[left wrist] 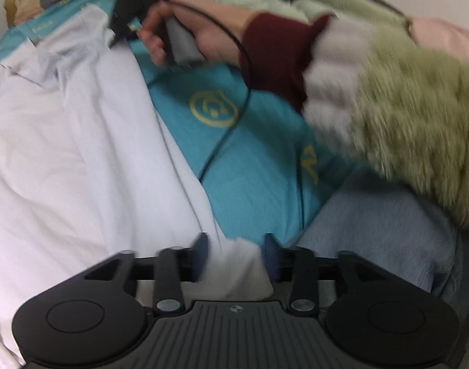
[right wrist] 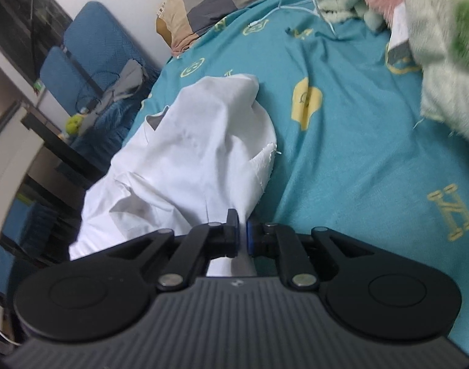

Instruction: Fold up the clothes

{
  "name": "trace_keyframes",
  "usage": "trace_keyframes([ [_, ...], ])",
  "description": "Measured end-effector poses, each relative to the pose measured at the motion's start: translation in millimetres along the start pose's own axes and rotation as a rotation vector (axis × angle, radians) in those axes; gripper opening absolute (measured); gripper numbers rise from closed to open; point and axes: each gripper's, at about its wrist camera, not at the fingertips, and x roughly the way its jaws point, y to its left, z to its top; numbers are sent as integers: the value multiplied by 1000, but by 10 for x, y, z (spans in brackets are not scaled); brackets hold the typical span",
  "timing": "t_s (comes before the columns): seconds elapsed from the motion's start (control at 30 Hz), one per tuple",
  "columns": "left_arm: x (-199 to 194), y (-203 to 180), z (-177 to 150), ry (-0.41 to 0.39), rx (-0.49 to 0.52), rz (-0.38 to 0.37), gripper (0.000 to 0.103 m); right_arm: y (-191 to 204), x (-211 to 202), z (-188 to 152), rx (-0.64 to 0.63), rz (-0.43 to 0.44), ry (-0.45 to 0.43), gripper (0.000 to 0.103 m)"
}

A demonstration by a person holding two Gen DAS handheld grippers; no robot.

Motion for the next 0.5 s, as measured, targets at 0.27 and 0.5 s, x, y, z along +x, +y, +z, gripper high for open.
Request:
trace_keyframes([
  [0.27, -373, 116, 198, -258, -34, 146, 82, 386, -807, -204, -137, -61, -48, 63],
  [0.5, -730, 282, 143, -394, -99, 275, 94, 745, -1726, -525, -208, -67, -113, 65],
])
